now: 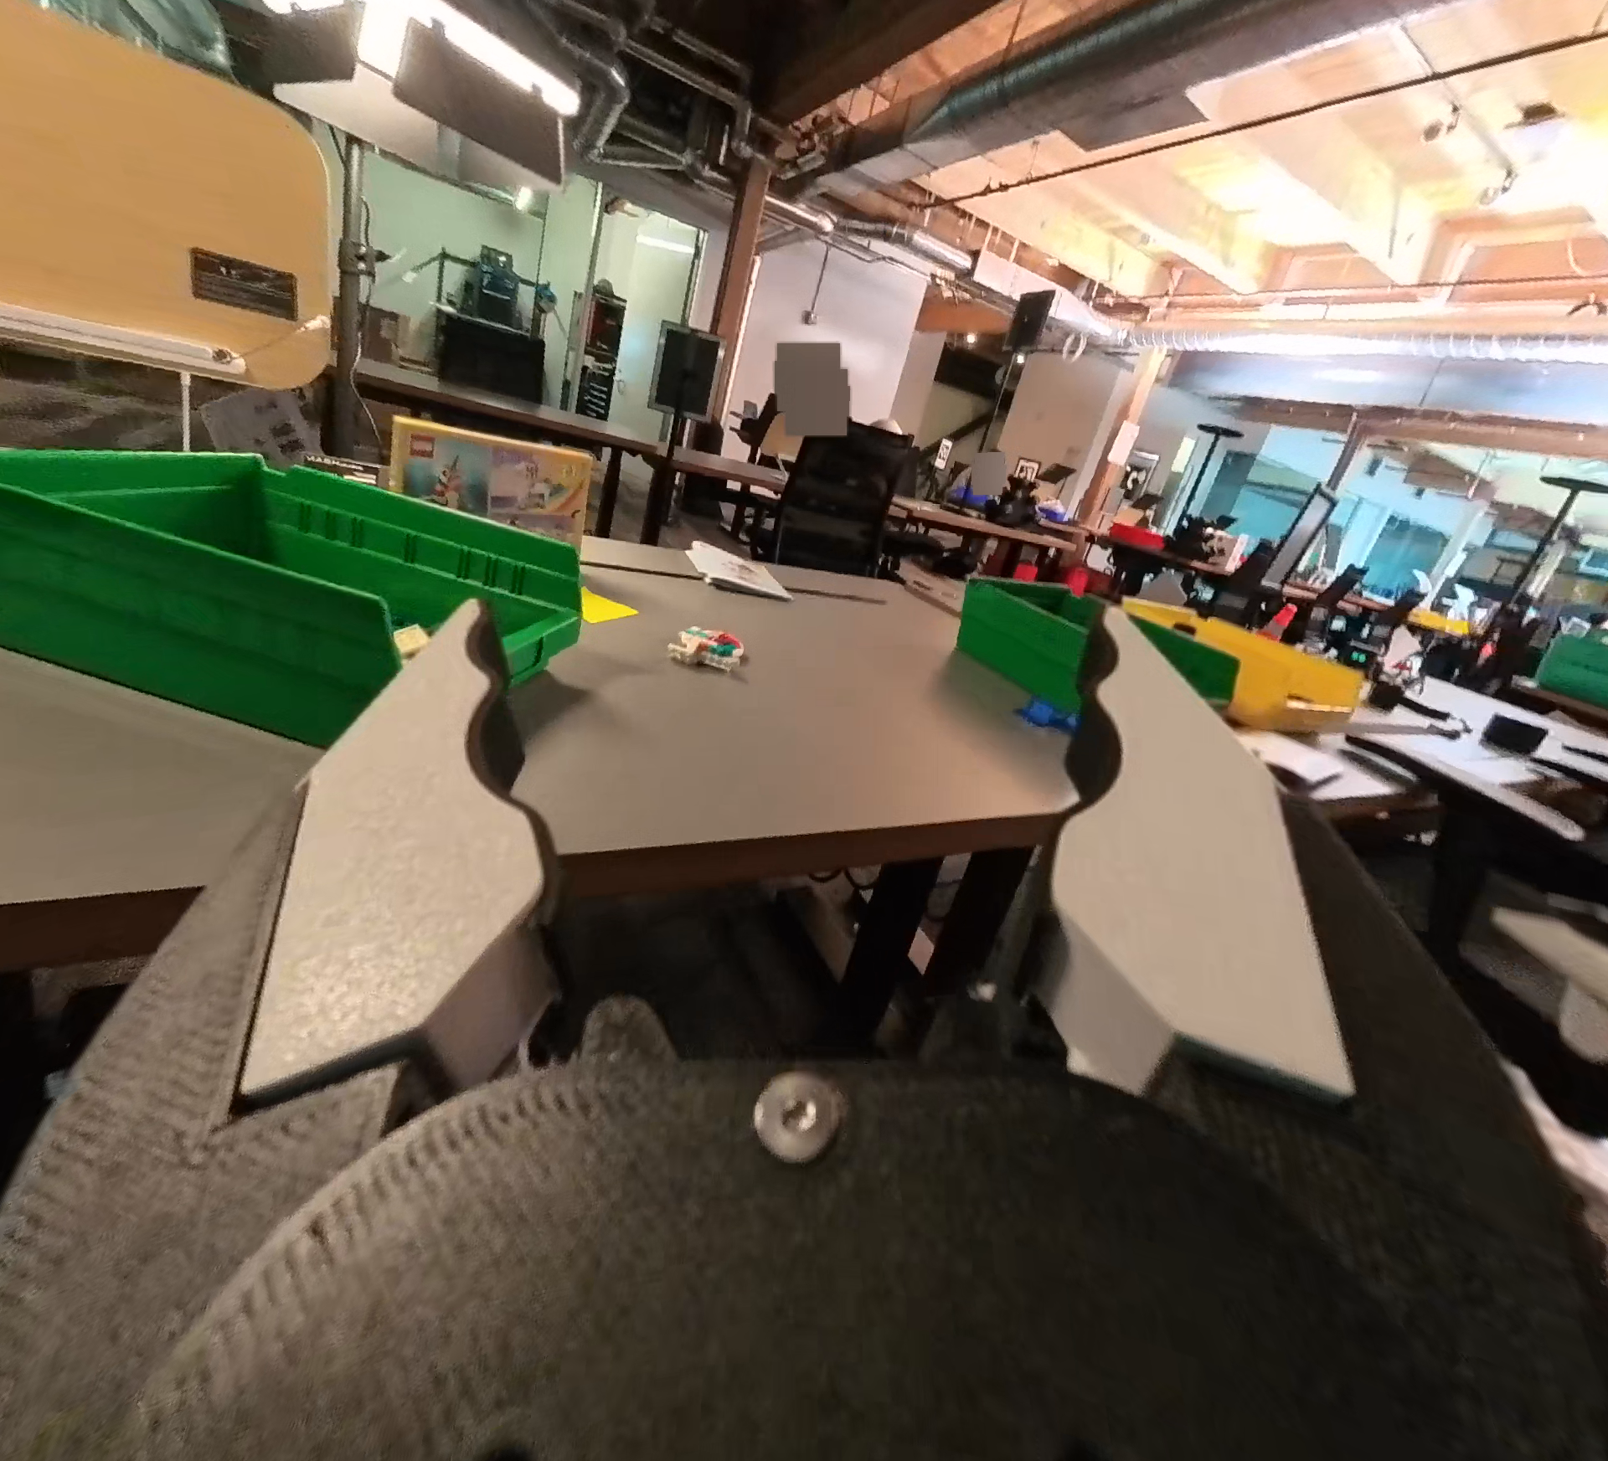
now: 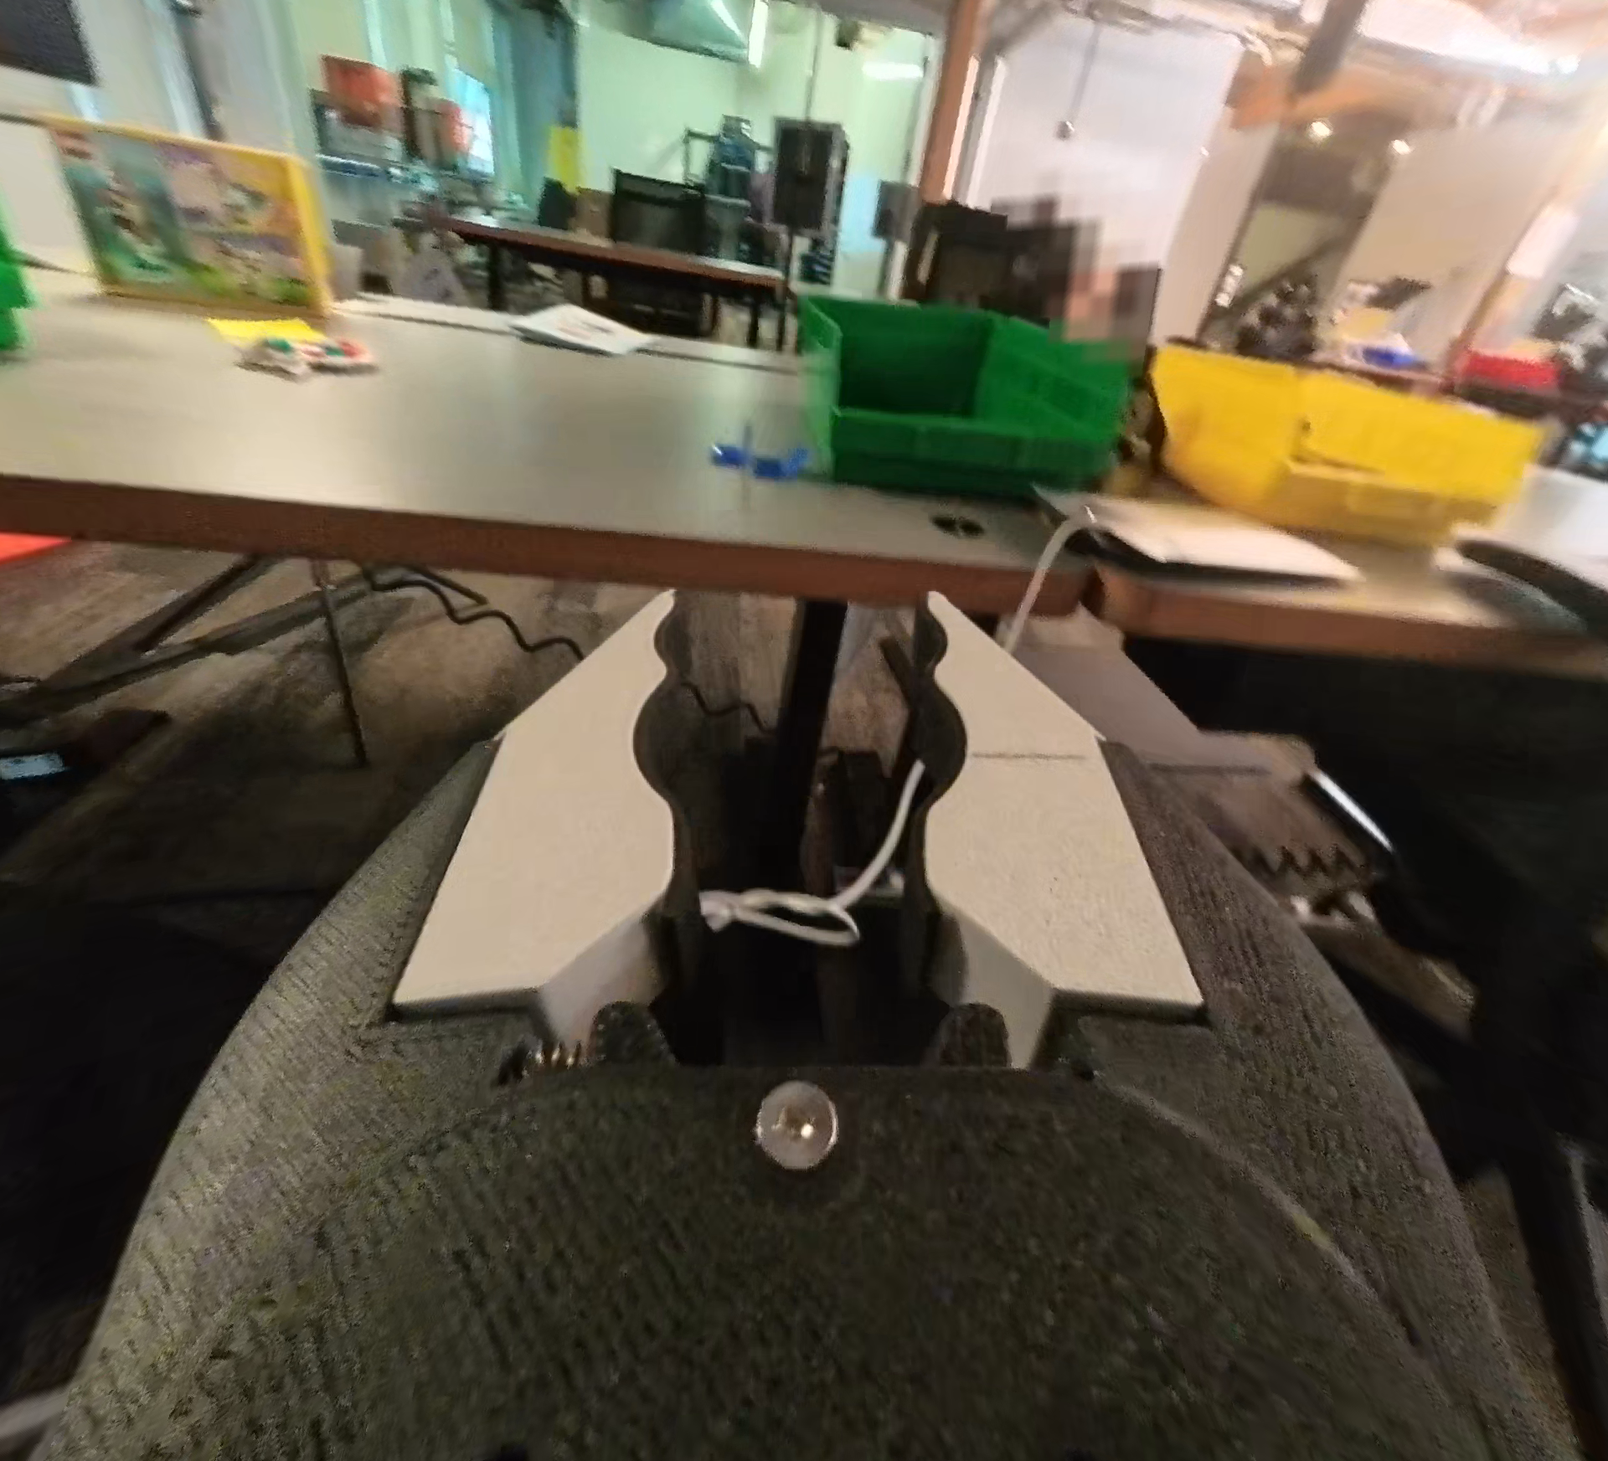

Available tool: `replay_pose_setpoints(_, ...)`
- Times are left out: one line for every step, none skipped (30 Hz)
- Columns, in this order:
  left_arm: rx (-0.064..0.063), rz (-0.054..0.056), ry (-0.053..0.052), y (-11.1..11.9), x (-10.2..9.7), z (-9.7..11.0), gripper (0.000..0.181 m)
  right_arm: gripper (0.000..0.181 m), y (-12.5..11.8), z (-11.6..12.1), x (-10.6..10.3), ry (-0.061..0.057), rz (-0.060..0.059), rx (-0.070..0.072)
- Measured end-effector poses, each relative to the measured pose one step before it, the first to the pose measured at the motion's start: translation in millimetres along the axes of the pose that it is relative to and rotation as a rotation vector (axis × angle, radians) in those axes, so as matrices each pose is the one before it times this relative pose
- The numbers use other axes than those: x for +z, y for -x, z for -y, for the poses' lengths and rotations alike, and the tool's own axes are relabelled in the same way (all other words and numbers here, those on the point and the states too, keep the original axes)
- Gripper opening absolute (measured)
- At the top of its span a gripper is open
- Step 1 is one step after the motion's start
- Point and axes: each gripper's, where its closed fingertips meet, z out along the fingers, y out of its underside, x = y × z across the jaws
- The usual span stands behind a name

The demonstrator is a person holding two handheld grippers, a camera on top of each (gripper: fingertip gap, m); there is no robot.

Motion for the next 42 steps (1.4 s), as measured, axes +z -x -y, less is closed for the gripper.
replay_pose_setpoints(0.0128, -0.0122, 0.0155, 1.38, 1.18, -5.29, 0.128, 0.049, 9.82, 13.27, 8.21, -0.0148, 0.0339, -0.0106)
replay_pose_setpoints(0.0167, -0.0116, 0.0207, 1.67, 1.92, -5.75, 0.127, 0.05, 12.32, 13.22, 10.55, -0.0141, 0.048, -0.0059)
replay_pose_setpoints(0.0226, -0.0056, 0.0238, 2.9, 2.58, -6.03, 0.127, 0.05, 13.22, 11.62, 12.95, -0.0093, 0.0534, -0.005)
replay_pose_setpoints(0.0251, 0.0, 0.022, 4.17, 3.26, -6.05, 0.127, 0.05, 12.58, 9.74, 15.21, -0.0063, 0.0499, 0.0007)
replay_pose_setpoints(0.0237, 0.0033, 0.0151, 5.1, 3.89, -5.25, 0.127, 0.05, 12.47, 7.98, 17.17, -0.0076, 0.0538, 0.0066)
replay_pose_setpoints(0.0199, 0.0052, 0.0092, 5.7, 4.73, -4.69, 0.126, 0.05, 12.04, 5.84, 19.04, -0.0044, 0.0579, 0.0069)
replay_pose_setpoints(0.015, 0.0035, 0.0047, 5.6, 5.4, -4.27, 0.126, 0.051, 9.14, 3.56, 20.66, 0.0024, 0.0477, 0.0042)
replay_pose_setpoints(0.01, 0.0013, 0.0022, 5.17, 6.26, -4.12, 0.126, 0.052, 7.04, 2.69, 21.46, 0.0035, 0.0384, -0.0016)
replay_pose_setpoints(0.006, -0.0004, 0.0007, 4.7, 6.95, -4.11, 0.125, 0.053, 6.66, 2.74, 21.68, 0.0041, 0.0401, -0.003)
replay_pose_setpoints(0.0013, -0.0051, -0.0032, 3.62, 7.43, -3.63, 0.125, 0.055, 6.44, 3.48, 21.15, 0.0037, 0.0409, -0.0017)
replay_pose_setpoints(-0.0033, -0.0109, -0.005, 2.35, 7.85, -3.37, 0.125, 0.056, 5.38, 4.54, 19.82, -0.0031, 0.0345, -0.0022)
replay_pose_setpoints(-0.0079, -0.0126, -0.0034, 1.72, 8.04, -3.38, 0.124, 0.055, 4.8, 5.3, 18.1, -0.011, 0.0293, -0.0014)
replay_pose_setpoints(-0.0099, -0.0121, -0.0049, 1.04, 7.76, -2.68, 0.124, 0.055, 5.01, 4.68, 16.25, -0.0102, 0.0286, 0.0042)
replay_pose_setpoints(-0.0068, -0.0129, -0.0075, 0.21, 7.3, -2.03, 0.124, 0.056, 5.34, 3.7, 14.17, -0.0071, 0.0273, 0.0097)
replay_pose_setpoints(-0.0101, -0.0135, -0.0037, -0.99, 6.67, -1.84, 0.124, 0.056, 5.92, 2.53, 11.93, -0.0046, 0.0256, 0.0117)
replay_pose_setpoints(-0.0086, -0.0171, -0.0061, -2.54, 6.14, -0.84, 0.124, 0.056, 6.68, 1.03, 9.73, -0.0007, 0.0263, 0.0154)
replay_pose_setpoints(-0.0026, -0.0174, -0.0069, -3.52, 5.58, -0.23, 0.123, 0.057, 7.03, -0.51, 7.77, 0.0022, 0.0249, 0.0164)
replay_pose_setpoints(0.0035, -0.0136, -0.0043, -3.53, 5.4, -0.47, 0.123, 0.057, 6.89, -1.93, 6.36, 0.006, 0.0204, 0.0078)
replay_pose_setpoints(0.0106, -0.0111, 0.0004, -3.48, 5.58, -0.95, 0.121, 0.057, 5.94, -3.31, 5.82, 0.0116, 0.0135, -0.0045)
replay_pose_setpoints(0.0145, -0.014, 0.0073, -3.89, 5.87, -1.76, 0.118, 0.057, 5.17, -4.07, 6.39, 0.0151, 0.011, -0.0104)
replay_pose_setpoints(0.0148, -0.0176, 0.0128, -4.14, 6.1, -2.45, 0.114, 0.057, 5.28, -3.53, 7.69, 0.0136, 0.0176, -0.0132)
replay_pose_setpoints(0.0107, -0.0135, 0.021, -3.06, 6.25, -3.83, 0.112, 0.056, 4.8, -2.73, 9.67, 0.0109, 0.022, -0.0142)
replay_pose_setpoints(0.0044, -0.0108, 0.027, -2.31, 5.66, -4.91, 0.111, 0.054, 3.22, -2.39, 11.87, 0.013, 0.0201, -0.0132)
replay_pose_setpoints(0.0021, -0.0193, 0.0273, -3.18, 5.19, -4.95, 0.108, 0.054, 1.79, -2.72, 14.25, 0.0208, 0.0198, -0.0131)
replay_pose_setpoints(0.0037, -0.0265, 0.0281, -3.63, 5.02, -5.13, 0.105, 0.053, 0.44, -3.07, 16.42, 0.0293, 0.0213, -0.0131)
replay_pose_setpoints(0.006, -0.0136, 0.0284, -0.91, 5.51, -4.68, 0.105, 0.05, -1.06, -3.63, 17.52, 0.0369, 0.0209, -0.0143)
replay_pose_setpoints(0.0121, -0.0052, 0.0246, 1.25, 5.97, -3.44, 0.104, 0.046, -2.73, -3.59, 17.95, 0.0388, 0.0178, -0.017)
replay_pose_setpoints(0.0182, -0.007, 0.0198, 1.79, 7.18, -1.91, 0.101, 0.042, -4.04, -3.51, 17.84, 0.0365, 0.0158, -0.0193)
replay_pose_setpoints(0.0226, -0.0091, 0.0177, 2.24, 8.46, -0.99, 0.098, 0.037, -5.92, -4.21, 17.65, 0.039, 0.0086, -0.0208)
replay_pose_setpoints(0.0225, -0.0097, 0.0201, 2.88, 9.94, -0.9, 0.095, 0.031, -7.9, -5.42, 17.37, 0.0438, 0.0006, -0.0232)
replay_pose_setpoints(0.0187, -0.0047, 0.0262, 4.44, 11.19, -1.66, 0.094, 0.028, -7.89, -5.87, 17.35, 0.0432, 0.0046, -0.022)
replay_pose_setpoints(0.0148, 0.0036, 0.0282, 6.21, 12.15, -2.26, 0.094, 0.026, -6.86, -5.32, 16.99, 0.0349, 0.0112, -0.0137)
replay_pose_setpoints(0.0094, 0.0063, 0.0236, 6.98, 12.47, -2.05, 0.093, 0.024, -5.82, -4.29, 15.83, 0.026, 0.0165, -0.0039)
replay_pose_setpoints(0.0073, -0.0016, 0.0155, 5.55, 12.5, -1.31, 0.093, 0.024, -3.54, -3.2, 14.57, 0.02, 0.0273, -0.0001)
replay_pose_setpoints(0.0085, -0.0076, 0.0112, 4.43, 12.55, -1.04, 0.092, 0.025, -2.96, -1.11, 12.6, 0.0097, 0.027, -0.004)
replay_pose_setpoints(0.0071, -0.0055, 0.0163, 4.57, 12.57, -1.87, 0.091, 0.026, -3.86, -0.1, 10.71, 0.0052, 0.0137, -0.014)
replay_pose_setpoints(0.007, -0.0066, 0.0218, 3.95, 12.3, -2.77, 0.091, 0.026, -4.98, -1.02, 9.25, 0.0133, -0.0002, -0.0194)
replay_pose_setpoints(0.0078, -0.0099, 0.0248, 3.29, 11.35, -3.2, 0.091, 0.027, -3.71, -1.45, 8.27, 0.0178, 0.0016, -0.0208)
replay_pose_setpoints(0.0073, -0.0053, 0.0231, 3.84, 9.9, -3.05, 0.092, 0.027, -1.61, -0.85, 7.01, 0.0137, 0.0087, -0.0153)
replay_pose_setpoints(-0.0011, 0.0033, 0.0188, 5.0, 8.18, -2.41, 0.092, 0.026, -0.71, 0.01, 5.34, 0.0052, 0.0077, -0.0065)
replay_pose_setpoints(-0.0065, -0.0042, 0.011, 3.33, 6.48, -1.15, 0.092, 0.025, -0.51, 0.67, 3.77, -0.0025, 0.0036, -0.0029)
replay_pose_setpoints(-0.008, -0.0109, 0.0025, 1.78, 4.69, 0.34, 0.092, 0.025, -0.27, 0.33, 2.89, -0.0044, 0.0011, -0.0017)
